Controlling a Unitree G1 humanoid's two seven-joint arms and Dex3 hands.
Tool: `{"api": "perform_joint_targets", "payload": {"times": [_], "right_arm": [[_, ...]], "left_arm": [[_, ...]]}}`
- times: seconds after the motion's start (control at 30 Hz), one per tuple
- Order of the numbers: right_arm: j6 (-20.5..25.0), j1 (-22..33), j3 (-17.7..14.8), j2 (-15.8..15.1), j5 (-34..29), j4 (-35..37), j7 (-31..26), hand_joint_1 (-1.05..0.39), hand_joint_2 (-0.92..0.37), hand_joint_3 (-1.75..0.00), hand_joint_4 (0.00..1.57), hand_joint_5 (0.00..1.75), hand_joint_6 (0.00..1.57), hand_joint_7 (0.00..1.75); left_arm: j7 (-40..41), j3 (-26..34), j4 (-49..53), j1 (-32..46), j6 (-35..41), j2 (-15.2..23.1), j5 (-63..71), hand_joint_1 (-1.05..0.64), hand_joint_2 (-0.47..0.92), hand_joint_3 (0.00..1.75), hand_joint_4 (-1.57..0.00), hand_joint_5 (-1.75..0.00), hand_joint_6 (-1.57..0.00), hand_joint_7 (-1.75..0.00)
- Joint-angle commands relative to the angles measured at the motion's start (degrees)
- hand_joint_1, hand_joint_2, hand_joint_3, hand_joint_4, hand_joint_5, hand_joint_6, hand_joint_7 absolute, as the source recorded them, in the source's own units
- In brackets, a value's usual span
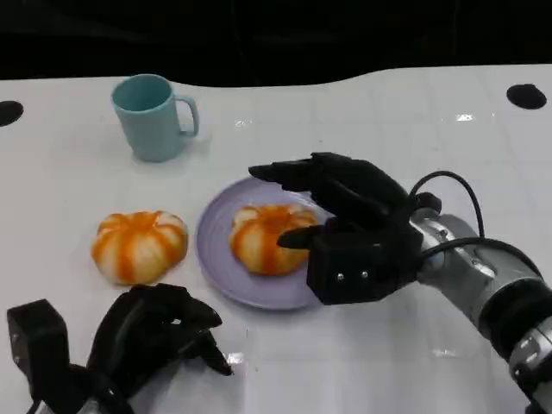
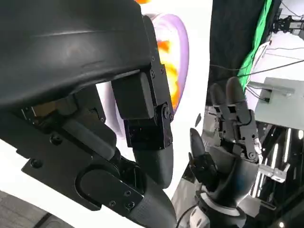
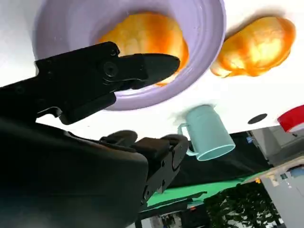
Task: Grasp the bread from the table and place it into the plate.
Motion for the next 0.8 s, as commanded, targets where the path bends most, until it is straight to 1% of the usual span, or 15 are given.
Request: {"api": "perform_joint_targets", "payload": {"times": [0.03, 0.13, 0.17, 0.2, 0.27, 0.3, 0.4, 0.57, 0.67, 0.73, 0.8], "right_arm": [[0.94, 1.91, -0.89, -2.04, 1.18, -3.39, 1.53, -0.72, -0.92, -0.28, 0.02, 0.28, 0.22, 0.0], [0.55, 3.67, -1.39, -3.08, 1.5, -6.12, 0.85, -0.7, -0.92, -0.25, 0.07, 0.32, 0.26, 0.02], [0.08, 4.48, -1.55, -3.48, 1.36, -7.04, -0.43, -0.69, -0.92, -0.24, 0.08, 0.34, 0.27, 0.02], [-0.18, 5.04, -1.66, -3.75, 1.25, -7.7, -1.31, -0.66, -0.92, -0.2, 0.12, 0.37, 0.31, 0.04], [-0.41, 7.11, -2.43, -4.5, 1.5, -10.29, -2.78, -0.61, -0.92, -0.18, 0.15, 0.4, 0.33, 0.05], [-0.42, 8.24, -2.89, -4.84, 1.59, -11.72, -3.48, -0.54, -0.92, -0.14, 0.2, 0.44, 0.37, 0.06], [-1.46, 10.85, -3.74, -5.74, 1.26, -14.75, -6.28, -0.43, -0.91, -0.07, 0.27, 0.51, 0.45, 0.08], [-2.31, 15.42, -5.23, -7.91, 1.32, -20.49, -8.29, -0.38, -0.92, -0.04, 0.34, 0.57, 0.53, 0.11], [-4.36, 18.12, -6.45, -9.2, 1.24, -23.33, -10.46, -0.29, -0.9, -0.02, 0.46, 0.65, 0.67, 0.17], [-5.76, 19.71, -7.09, -9.99, 1.33, -24.82, -11.31, -0.23, -0.9, -0.02, 0.57, 0.73, 0.78, 0.23], [-7.0, 21.42, -7.78, -10.89, 1.58, -26.37, -11.37, -0.18, -0.9, -0.04, 0.68, 0.92, 0.89, 0.29]], "left_arm": [[0.34, 0.21, 0.04, 0.03, -0.55, 0.66, 0.29, -1.05, 0.73, 0.0, -1.57, -0.59, -1.57, -0.19], [0.27, 0.25, 0.15, -0.03, -0.58, 0.62, 0.2, -1.05, 0.73, 0.0, -1.57, -0.59, -1.57, -0.19], [0.37, 0.25, 0.22, -0.07, -0.64, 0.57, 0.23, -1.05, 0.73, 0.0, -1.57, -0.59, -1.57, -0.19], [0.45, 0.26, 0.3, -0.12, -0.7, 0.53, 0.26, -1.05, 0.73, 0.0, -1.57, -0.59, -1.57, -0.19], [0.77, 0.21, 0.29, -0.14, -0.76, 0.48, 0.42, -1.05, 0.73, 0.0, -1.57, -0.59, -1.57, -0.19], [0.9, 0.22, 0.28, -0.14, -0.72, 0.45, 0.45, -1.05, 0.73, 0.0, -1.57, -0.59, -1.57, -0.19], [1.18, 0.25, 0.17, -0.11, -0.46, 0.39, 0.48, -1.05, 0.73, 0.0, -1.57, -0.59, -1.57, -0.19], [1.29, 0.17, 0.5, -0.27, -0.76, 0.48, 0.72, -1.05, 0.73, 0.0, -1.57, -0.59, -1.57, -0.2], [1.36, 0.16, 0.5, -0.27, -0.75, 0.44, 0.75, -1.05, 0.73, 0.0, -1.57, -0.59, -1.57, -0.2], [1.34, 0.18, 0.55, -0.31, -0.71, 0.4, 0.71, -1.05, 0.73, 0.0, -1.57, -0.59, -1.57, -0.2], [1.26, 0.21, 0.58, -0.37, -0.63, 0.35, 0.61, -1.05, 0.73, 0.0, -1.57, -0.59, -1.57, -0.2]]}}
